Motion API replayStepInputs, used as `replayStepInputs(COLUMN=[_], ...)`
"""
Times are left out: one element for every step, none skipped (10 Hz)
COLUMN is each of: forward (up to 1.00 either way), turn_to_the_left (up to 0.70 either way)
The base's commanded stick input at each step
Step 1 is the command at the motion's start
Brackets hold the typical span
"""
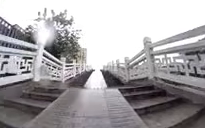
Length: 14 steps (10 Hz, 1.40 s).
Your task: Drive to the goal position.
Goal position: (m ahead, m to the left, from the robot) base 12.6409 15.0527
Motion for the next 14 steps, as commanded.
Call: replayStepInputs(forward=[0.6, 0.6, 0.6, 0.6, 0.6, 0.6, 0.6, 0.6, 0.6, 0.6, 0.6, 0.6, 0.6, 0.6], turn_to_the_left=[0.01, 0.0, 0.0, 0.01, 0.01, 0.01, 0.01, 0.0, 0.0, 0.01, 0.01, 0.01, 0.01, 0.01])
